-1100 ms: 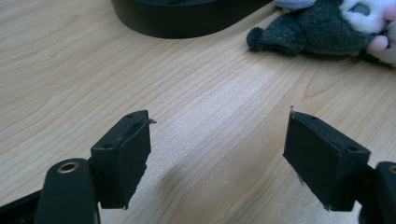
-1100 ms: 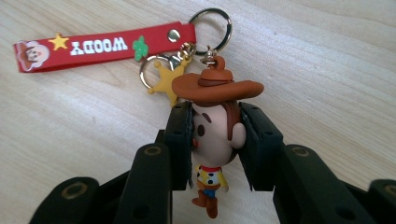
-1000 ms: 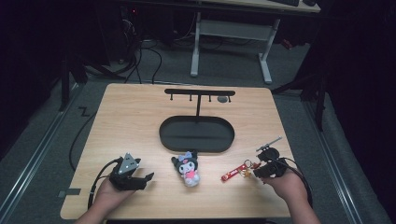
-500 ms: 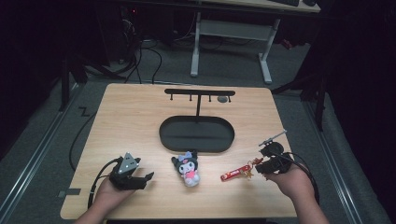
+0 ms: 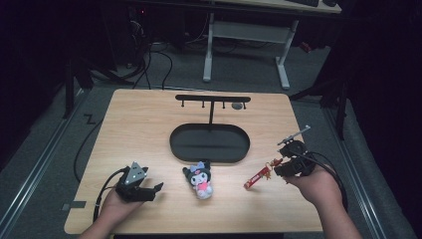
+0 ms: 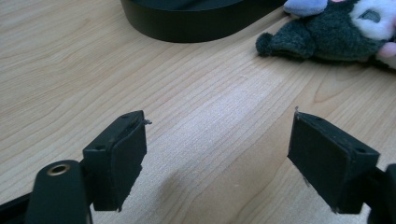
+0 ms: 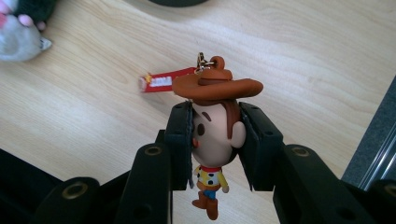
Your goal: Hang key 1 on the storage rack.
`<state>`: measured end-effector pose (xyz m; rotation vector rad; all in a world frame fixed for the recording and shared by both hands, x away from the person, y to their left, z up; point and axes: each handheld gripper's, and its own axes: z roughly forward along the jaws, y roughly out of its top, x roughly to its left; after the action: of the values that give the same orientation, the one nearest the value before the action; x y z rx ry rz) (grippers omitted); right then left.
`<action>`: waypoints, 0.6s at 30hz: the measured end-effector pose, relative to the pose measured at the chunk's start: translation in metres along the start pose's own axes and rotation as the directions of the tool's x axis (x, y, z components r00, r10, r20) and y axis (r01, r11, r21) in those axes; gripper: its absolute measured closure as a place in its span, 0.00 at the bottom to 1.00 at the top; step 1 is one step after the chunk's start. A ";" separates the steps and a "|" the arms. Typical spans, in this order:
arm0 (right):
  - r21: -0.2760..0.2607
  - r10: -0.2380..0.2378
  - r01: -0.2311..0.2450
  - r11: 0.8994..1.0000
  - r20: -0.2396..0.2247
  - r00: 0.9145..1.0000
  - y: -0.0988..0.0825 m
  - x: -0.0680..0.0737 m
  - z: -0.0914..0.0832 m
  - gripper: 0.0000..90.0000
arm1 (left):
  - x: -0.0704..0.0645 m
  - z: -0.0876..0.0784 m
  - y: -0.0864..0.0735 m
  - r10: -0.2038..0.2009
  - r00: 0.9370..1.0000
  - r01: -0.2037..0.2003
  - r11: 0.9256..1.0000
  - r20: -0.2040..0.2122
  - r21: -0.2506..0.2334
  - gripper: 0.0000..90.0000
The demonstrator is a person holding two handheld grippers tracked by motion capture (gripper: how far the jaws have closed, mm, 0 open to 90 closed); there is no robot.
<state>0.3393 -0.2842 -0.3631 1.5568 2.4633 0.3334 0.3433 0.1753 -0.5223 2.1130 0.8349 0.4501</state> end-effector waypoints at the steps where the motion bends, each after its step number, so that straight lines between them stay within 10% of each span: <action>1: 0.000 0.000 0.000 1.000 0.000 1.000 0.000 0.000 0.000 0.75 | 0.000 0.000 0.000 0.000 1.000 0.000 1.000 0.000 0.000 0.21; 18: -0.036 -0.013 0.013 0.999 0.008 1.000 0.017 0.006 -0.023 0.75 | 0.002 0.002 0.000 0.005 1.000 -0.005 1.000 0.010 -0.002 0.20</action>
<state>0.3451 -0.2736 -0.3362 1.5248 2.4469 0.3664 0.3462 0.1757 -0.5238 2.1141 0.8227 0.4427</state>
